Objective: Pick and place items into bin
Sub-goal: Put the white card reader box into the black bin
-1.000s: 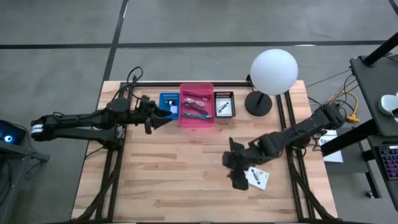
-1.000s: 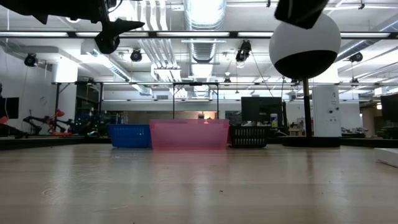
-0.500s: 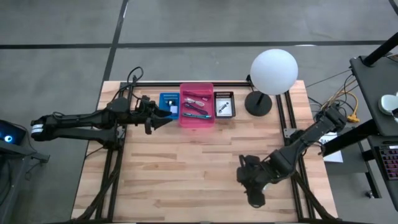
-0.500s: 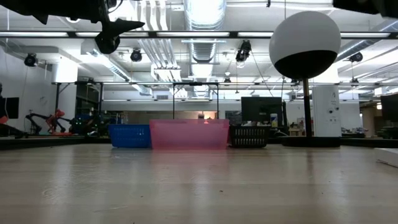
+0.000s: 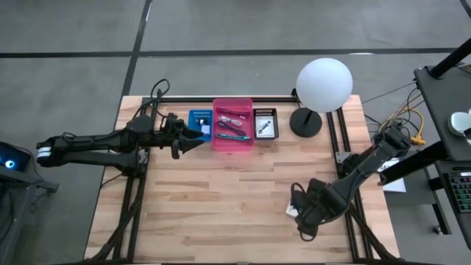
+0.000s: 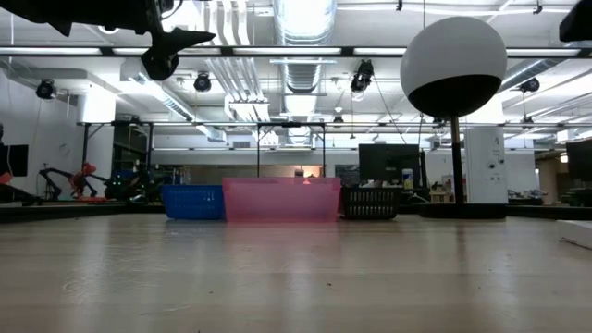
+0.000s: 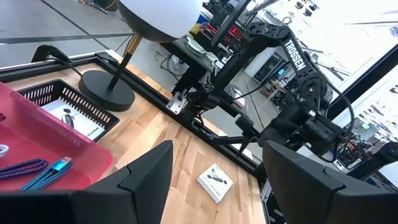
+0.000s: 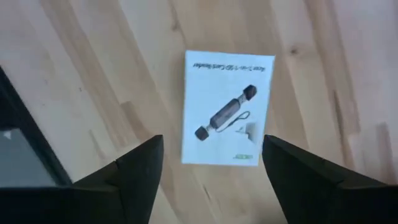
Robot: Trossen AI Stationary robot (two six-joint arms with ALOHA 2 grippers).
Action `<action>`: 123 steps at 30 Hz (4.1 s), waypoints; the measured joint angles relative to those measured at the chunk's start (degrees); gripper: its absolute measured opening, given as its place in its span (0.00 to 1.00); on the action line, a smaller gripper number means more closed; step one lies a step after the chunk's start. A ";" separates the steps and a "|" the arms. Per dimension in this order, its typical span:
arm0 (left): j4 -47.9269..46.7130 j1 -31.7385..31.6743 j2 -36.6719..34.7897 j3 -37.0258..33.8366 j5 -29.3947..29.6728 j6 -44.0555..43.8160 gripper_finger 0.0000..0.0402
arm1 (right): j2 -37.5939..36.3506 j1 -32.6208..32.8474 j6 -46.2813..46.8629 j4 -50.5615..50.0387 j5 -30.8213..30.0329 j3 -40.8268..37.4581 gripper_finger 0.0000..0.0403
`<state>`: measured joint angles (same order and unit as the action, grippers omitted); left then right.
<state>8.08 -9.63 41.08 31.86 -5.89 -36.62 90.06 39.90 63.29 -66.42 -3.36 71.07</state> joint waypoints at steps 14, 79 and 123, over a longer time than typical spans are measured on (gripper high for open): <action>0.00 0.02 0.00 0.00 -0.02 -0.31 0.58 | -7.51 0.16 2.42 18.17 1.10 -20.91 0.57; 0.00 0.02 0.04 0.00 0.07 -0.22 0.58 | -11.57 -0.96 4.25 37.32 3.41 -38.84 0.17; 0.05 0.02 0.04 0.00 0.04 0.00 0.58 | -21.64 -40.28 13.42 62.40 -28.50 -38.82 0.02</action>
<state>8.12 -9.61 41.12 31.86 -5.85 -36.62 68.42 -0.38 76.72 -4.02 -31.86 32.24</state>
